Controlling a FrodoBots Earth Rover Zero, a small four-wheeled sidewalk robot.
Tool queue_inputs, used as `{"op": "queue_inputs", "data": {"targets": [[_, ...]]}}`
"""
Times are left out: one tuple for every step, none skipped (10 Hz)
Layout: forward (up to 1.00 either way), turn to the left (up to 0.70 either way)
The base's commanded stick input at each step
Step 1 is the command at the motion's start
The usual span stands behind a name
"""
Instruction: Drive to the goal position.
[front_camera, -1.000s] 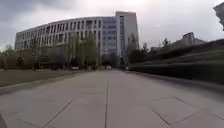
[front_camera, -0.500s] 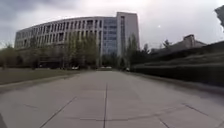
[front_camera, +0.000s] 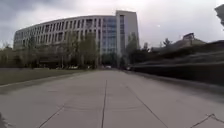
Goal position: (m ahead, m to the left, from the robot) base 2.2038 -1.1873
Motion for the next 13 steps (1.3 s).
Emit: {"op": "queue_inputs", "data": {"targets": [[1.00, 0.27], [1.00, 0.27], [1.00, 0.27], [1.00, 0.00], [1.00, 0.00], [1.00, 0.00], [1.00, 0.00], [1.00, 0.00], [1.00, 0.00], [1.00, 0.00], [1.00, 0.00], [1.00, 0.00], [1.00, 0.00]]}}
